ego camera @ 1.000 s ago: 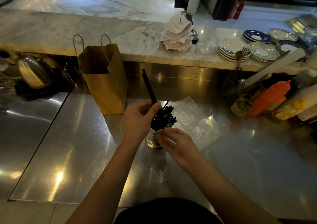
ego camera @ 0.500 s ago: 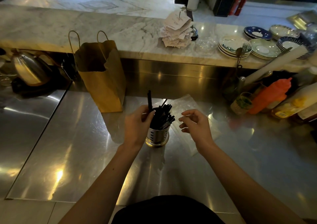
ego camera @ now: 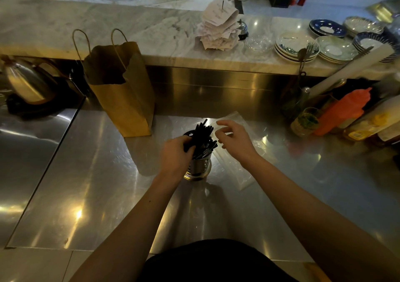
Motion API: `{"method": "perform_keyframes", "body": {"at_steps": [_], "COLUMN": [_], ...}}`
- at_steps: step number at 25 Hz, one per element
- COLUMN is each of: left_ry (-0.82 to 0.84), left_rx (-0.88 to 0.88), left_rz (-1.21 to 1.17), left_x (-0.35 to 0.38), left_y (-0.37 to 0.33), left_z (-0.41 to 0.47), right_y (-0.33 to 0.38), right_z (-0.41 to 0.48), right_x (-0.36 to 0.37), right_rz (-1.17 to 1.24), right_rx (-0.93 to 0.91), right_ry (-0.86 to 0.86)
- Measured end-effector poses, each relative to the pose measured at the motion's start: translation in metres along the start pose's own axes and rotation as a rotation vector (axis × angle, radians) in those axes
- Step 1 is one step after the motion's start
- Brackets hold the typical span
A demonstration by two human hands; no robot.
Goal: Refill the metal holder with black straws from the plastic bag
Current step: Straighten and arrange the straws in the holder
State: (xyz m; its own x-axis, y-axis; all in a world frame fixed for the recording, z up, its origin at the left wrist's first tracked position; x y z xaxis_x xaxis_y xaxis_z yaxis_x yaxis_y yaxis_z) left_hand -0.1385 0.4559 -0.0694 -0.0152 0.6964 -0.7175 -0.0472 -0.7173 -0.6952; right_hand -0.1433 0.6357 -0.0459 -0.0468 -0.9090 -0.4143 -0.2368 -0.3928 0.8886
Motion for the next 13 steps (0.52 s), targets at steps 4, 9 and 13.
{"method": "perform_keyframes", "body": {"at_steps": [4,9,13], "left_ry": [0.018,0.083,0.44], "left_rx": [0.052,0.13,0.145], "left_rz": [-0.014,-0.167,-0.103], "left_x": [-0.006,-0.018,-0.008], "left_y": [-0.003,-0.007,-0.005], "left_z": [0.002,0.002,0.004], "right_y": [-0.001,-0.006,-0.015], "right_z": [0.005,0.0,-0.01], "right_x": [0.007,0.011,0.013], "right_rz": [-0.016,0.141,0.204], "right_rx": [0.006,0.013,0.01], "right_ry": [0.072,0.133,0.165]}}
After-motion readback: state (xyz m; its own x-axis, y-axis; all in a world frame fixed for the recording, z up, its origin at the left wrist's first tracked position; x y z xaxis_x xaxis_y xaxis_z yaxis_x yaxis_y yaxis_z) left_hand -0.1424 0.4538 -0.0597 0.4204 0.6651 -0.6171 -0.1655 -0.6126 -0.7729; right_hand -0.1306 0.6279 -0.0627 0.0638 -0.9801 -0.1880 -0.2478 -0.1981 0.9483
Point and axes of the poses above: each hand's wrist, its own z-axis towards the middle knuckle, its own x-axis out of the palm, y = z × x, the point moved 3 cm from there along z, towards the middle knuckle
